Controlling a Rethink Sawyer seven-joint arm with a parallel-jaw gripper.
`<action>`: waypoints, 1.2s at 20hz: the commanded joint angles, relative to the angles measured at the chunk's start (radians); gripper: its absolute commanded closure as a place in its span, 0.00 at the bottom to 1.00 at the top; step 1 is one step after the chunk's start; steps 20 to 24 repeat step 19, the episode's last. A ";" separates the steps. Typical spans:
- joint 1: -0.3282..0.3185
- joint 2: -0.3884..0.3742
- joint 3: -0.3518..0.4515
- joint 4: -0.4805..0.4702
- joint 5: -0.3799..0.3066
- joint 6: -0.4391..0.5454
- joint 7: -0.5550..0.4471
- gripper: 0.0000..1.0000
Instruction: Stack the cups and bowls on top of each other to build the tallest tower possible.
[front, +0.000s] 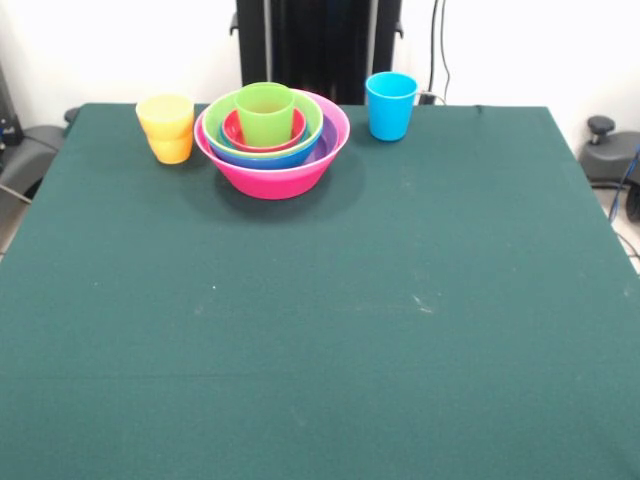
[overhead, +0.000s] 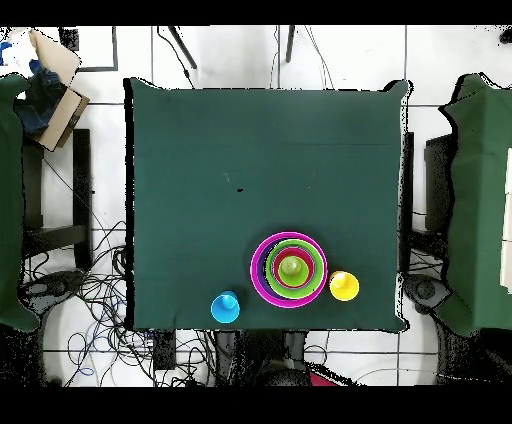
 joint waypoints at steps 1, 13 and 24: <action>-0.108 0.103 0.126 0.236 -0.010 -0.411 -0.305 0.00; -0.058 0.706 0.023 0.104 -0.402 -1.086 0.115 0.00; 0.027 0.986 -0.094 0.031 -0.411 -1.367 0.177 0.00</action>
